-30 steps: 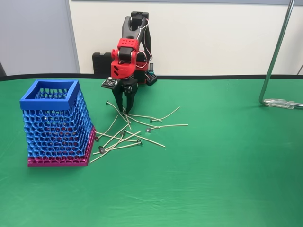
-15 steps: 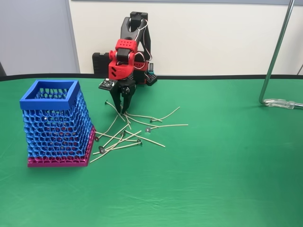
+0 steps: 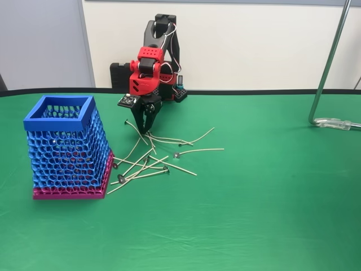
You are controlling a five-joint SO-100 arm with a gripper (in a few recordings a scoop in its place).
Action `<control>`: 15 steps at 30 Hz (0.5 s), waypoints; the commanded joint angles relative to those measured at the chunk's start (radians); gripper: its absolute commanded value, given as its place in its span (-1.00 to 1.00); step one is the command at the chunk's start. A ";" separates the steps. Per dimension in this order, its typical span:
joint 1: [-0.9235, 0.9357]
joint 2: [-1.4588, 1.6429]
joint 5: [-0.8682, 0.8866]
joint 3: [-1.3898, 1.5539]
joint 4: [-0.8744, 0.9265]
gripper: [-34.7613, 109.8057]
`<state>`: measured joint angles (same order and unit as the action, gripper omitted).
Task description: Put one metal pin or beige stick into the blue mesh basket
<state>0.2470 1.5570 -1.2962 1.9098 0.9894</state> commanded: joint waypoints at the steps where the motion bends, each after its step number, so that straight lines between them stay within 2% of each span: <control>1: -0.029 0.087 0.049 -0.029 0.006 -0.51; 15: -0.132 0.583 0.385 -0.124 0.121 -0.51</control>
<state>0.1243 2.0203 -0.9771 1.8561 1.0968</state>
